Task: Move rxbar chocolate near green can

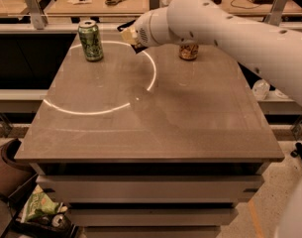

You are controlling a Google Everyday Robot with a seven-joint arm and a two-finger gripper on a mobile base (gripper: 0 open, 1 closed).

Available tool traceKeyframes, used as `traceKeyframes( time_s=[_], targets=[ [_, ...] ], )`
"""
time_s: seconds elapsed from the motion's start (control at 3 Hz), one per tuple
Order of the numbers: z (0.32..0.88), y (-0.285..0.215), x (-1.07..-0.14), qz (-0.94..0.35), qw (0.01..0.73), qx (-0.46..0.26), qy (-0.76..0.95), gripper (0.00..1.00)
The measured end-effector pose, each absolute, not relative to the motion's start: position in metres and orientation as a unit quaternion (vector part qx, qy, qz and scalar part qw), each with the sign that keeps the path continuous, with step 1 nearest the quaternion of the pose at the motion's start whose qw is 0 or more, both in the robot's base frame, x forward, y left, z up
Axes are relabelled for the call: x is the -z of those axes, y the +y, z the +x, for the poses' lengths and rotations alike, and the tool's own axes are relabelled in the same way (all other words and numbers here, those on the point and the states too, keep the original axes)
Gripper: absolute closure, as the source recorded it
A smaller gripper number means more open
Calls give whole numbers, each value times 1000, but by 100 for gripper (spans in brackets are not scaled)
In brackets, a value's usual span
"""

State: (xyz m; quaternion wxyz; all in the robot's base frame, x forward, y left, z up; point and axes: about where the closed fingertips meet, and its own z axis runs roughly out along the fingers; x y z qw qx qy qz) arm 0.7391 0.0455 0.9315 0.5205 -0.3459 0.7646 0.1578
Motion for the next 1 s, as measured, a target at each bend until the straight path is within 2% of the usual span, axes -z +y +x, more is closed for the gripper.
traceKeyframes(
  time_s=[0.67, 1.0],
  targets=[
    [786, 79, -914, -340, 538, -167, 753, 100],
    [786, 81, -914, -341, 537, -168, 753, 83]
  ],
)
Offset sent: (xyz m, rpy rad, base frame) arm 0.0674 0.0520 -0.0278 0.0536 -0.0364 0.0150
